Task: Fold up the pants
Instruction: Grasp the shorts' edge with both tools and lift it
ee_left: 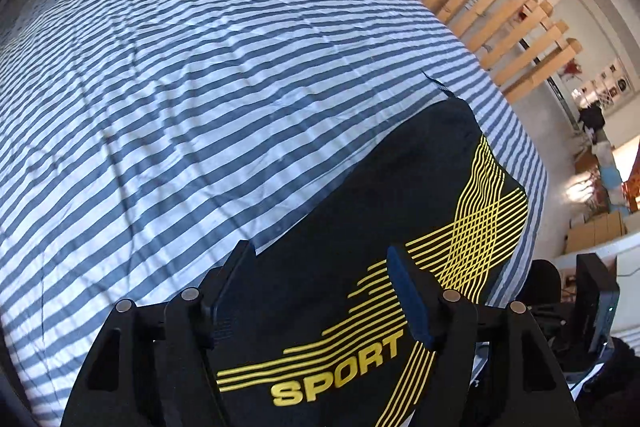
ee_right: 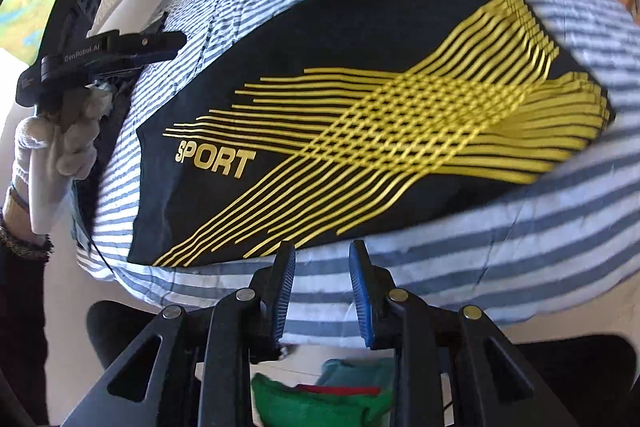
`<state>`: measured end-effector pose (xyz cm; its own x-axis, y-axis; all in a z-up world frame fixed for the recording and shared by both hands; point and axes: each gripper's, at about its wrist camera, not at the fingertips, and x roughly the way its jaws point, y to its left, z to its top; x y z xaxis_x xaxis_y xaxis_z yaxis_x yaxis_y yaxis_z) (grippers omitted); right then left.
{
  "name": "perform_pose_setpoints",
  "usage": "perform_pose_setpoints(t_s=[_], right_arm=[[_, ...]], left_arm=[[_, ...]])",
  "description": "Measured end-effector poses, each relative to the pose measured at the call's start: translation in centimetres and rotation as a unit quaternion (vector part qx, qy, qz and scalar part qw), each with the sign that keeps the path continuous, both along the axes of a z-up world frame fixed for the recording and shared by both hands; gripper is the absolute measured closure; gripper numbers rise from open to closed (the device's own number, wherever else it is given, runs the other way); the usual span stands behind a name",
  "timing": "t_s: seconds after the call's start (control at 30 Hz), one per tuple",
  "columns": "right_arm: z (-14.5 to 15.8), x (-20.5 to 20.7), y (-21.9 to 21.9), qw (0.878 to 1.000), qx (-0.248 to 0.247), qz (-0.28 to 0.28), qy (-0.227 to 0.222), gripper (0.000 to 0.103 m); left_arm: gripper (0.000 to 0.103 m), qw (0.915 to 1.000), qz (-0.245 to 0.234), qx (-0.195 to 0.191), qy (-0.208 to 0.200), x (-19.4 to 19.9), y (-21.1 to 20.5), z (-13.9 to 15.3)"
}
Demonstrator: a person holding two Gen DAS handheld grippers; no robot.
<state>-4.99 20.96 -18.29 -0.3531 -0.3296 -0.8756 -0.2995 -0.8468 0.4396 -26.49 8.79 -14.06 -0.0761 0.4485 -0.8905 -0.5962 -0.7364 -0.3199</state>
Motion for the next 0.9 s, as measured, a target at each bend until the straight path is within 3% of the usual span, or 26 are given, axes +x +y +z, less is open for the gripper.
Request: perform_pose_setpoints(t_s=[0.17,0.27,0.43,0.5,0.57,0.6,0.63,0.67,0.7,0.9], right_arm=[[-3.2,0.6,-0.7,0.993,-0.092,-0.072,-0.007,0.07],[-3.0,0.2,-1.0,0.992,-0.095,-0.085,0.015,0.061],[-3.0,-0.8,-1.5,0.989,-0.097,-0.106,0.031,0.06],[-2.9,-1.0,-2.1,0.99,-0.085,-0.106,0.041,0.06],[-2.7,-1.2,-2.7,0.99,-0.076,-0.106,0.05,0.06],[-2.7,-1.4,-3.0,0.99,-0.073,-0.105,0.054,0.064],[-2.7,-1.6,-3.2,0.991,-0.072,-0.101,0.056,0.07],[-3.0,-2.0,-3.5,0.991,-0.073,-0.096,0.05,0.088],[-3.5,-2.2,-3.6,0.991,-0.079,-0.095,0.044,0.095],[-3.0,-1.7,-2.8,0.988,-0.109,-0.097,0.055,0.1]], left_arm=[[0.032,0.999,-0.034,-0.018,-0.024,-1.9,3.3,-2.6],[0.032,0.9981,-0.039,-0.025,-0.04,-3.1,4.1,-4.1],[0.034,0.9953,-0.059,-0.019,-0.074,-3.8,5.0,-6.7],[0.043,0.9945,-0.072,-0.02,-0.073,-3.5,5.5,-7.3],[0.066,0.9942,-0.084,-0.011,-0.067,-3.2,5.9,-7.4],[0.087,0.9935,-0.081,-0.006,-0.079,-3.2,5.9,-7.6],[0.089,0.9935,-0.078,-0.003,-0.084,-3.2,5.9,-7.8],[0.09,0.9938,-0.079,-0.003,-0.079,-3.0,6.0,-7.8],[0.093,0.994,-0.081,0.001,-0.074,-2.8,5.9,-7.7],[0.096,0.9938,-0.059,0.075,-0.058,-2.1,3.9,-3.1]])
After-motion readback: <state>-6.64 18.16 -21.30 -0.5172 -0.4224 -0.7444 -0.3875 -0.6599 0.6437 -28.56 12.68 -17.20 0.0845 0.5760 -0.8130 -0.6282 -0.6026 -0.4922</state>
